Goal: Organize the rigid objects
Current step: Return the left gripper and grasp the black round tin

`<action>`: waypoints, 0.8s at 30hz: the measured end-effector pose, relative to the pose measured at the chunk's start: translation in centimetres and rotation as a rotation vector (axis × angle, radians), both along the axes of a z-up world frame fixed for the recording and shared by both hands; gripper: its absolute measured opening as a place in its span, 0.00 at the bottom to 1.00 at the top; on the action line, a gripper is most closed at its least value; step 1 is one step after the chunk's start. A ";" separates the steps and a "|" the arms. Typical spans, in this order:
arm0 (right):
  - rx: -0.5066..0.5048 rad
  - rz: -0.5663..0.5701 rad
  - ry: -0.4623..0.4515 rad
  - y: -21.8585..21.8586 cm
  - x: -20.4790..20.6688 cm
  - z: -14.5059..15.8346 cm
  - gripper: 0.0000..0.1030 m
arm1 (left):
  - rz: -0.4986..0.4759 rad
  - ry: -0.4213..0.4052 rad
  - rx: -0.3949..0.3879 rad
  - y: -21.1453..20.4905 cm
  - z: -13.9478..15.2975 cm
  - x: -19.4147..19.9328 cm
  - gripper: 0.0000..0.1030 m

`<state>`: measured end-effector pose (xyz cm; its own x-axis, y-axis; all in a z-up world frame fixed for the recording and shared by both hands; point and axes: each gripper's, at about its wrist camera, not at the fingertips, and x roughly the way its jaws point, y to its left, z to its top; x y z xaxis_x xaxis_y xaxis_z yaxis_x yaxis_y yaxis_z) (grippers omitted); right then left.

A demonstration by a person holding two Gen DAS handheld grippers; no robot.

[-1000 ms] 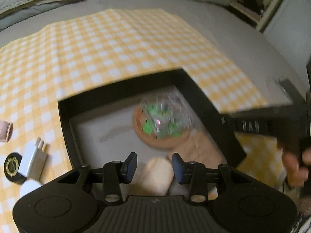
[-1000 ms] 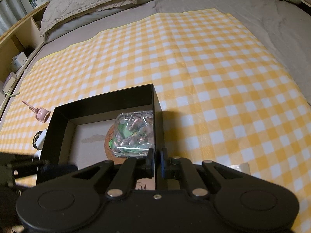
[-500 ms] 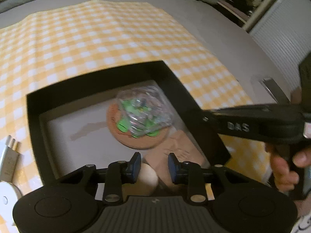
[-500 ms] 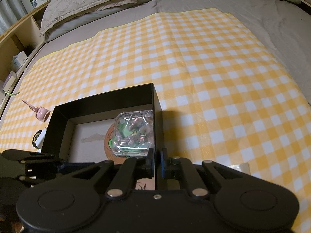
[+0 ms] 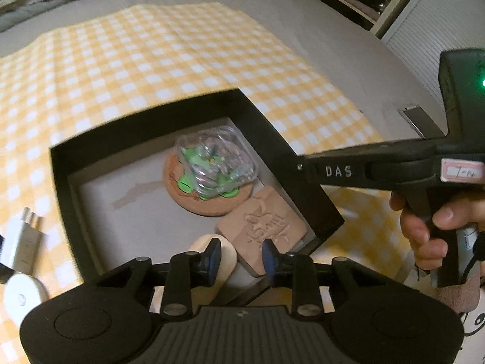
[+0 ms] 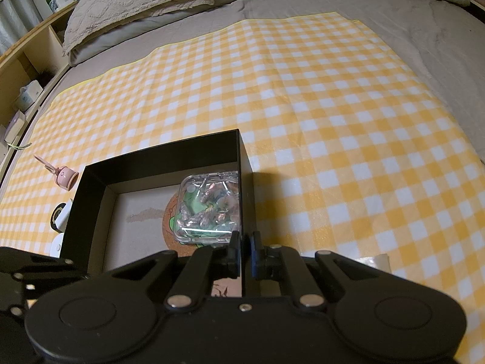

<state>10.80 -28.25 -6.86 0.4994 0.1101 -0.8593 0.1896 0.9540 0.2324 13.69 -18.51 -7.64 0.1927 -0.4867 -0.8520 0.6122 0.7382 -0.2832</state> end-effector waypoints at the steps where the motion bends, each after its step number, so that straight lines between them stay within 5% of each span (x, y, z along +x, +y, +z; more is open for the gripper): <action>1: -0.001 0.001 0.001 0.0 0.0 0.0 0.07 | 0.008 -0.008 -0.002 0.2 0.3 0.0 0.41; 6: -0.003 0.002 0.003 0.2 -0.1 -0.1 0.07 | 0.043 -0.070 -0.019 1.4 2.1 -0.2 0.76; 12: -0.007 0.003 0.003 0.1 -0.1 -0.1 0.07 | 0.124 -0.172 -0.053 4.0 4.7 0.6 0.98; 24: -0.014 0.003 0.003 0.3 -0.1 0.0 0.06 | 0.358 -0.237 -0.034 12.4 5.7 5.0 1.00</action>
<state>10.65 -27.96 -6.84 0.4968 0.0992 -0.8622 0.1871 0.9578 0.2181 18.68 -6.09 -1.95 0.5435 -0.3803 -0.7483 0.3699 0.9088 -0.1932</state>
